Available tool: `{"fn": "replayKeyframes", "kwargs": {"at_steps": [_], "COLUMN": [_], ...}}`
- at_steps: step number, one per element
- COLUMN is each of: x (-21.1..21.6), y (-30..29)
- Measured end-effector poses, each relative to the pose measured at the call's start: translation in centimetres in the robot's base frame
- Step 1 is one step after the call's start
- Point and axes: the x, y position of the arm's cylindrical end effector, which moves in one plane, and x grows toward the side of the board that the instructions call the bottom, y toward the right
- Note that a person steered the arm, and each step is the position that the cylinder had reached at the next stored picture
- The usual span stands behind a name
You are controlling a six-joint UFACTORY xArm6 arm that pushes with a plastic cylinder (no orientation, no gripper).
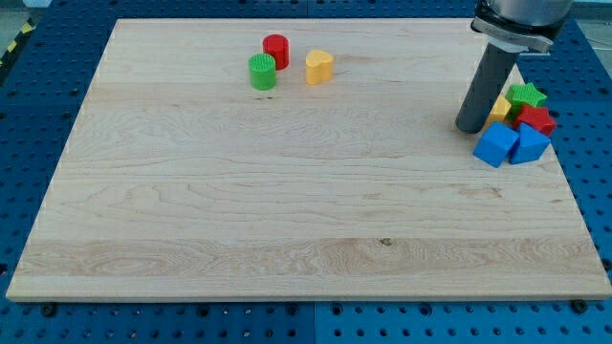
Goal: Move the green circle into the yellow heart
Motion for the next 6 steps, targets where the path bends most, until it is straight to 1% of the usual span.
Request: {"fn": "replayKeyframes", "kwargs": {"at_steps": [1,2,3,4,5,6], "x": [-1.2,-2.6,-3.5,-2.4,-4.2,-8.2], "y": [-3.4,-10.1,-13.3,-18.9,-26.9,-32.3]}}
